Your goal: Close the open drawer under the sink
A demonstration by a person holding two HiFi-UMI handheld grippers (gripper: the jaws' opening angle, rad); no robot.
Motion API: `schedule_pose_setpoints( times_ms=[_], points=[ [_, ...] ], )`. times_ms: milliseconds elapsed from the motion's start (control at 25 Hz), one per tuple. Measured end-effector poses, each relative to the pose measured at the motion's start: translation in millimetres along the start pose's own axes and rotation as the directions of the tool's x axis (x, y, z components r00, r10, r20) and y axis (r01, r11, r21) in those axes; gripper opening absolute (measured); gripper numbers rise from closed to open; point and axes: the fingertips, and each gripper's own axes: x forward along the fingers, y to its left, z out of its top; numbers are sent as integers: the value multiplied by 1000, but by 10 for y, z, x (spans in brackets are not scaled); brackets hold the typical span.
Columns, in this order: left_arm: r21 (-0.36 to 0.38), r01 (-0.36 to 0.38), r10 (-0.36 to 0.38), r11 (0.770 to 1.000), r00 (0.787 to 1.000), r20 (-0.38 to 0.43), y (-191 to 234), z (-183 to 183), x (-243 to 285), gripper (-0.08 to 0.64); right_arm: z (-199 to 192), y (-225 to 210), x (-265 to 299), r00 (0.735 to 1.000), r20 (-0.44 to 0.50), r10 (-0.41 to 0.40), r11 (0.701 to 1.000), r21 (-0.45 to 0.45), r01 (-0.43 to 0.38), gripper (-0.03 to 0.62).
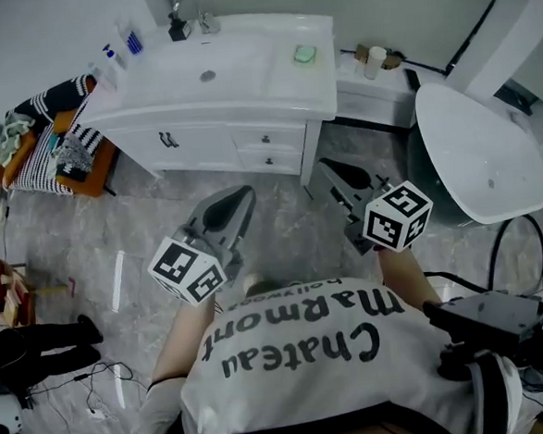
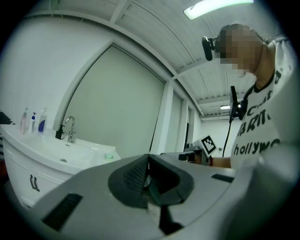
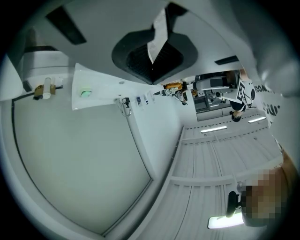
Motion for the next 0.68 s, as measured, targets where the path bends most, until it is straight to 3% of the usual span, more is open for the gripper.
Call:
schedule_pose_setpoints(
  times_ms=[680],
  points=[
    [27, -60, 60, 998, 998, 4, -263, -48, -274, 9, -87, 139, -205, 999, 16, 28, 999, -24, -28, 11]
  ],
)
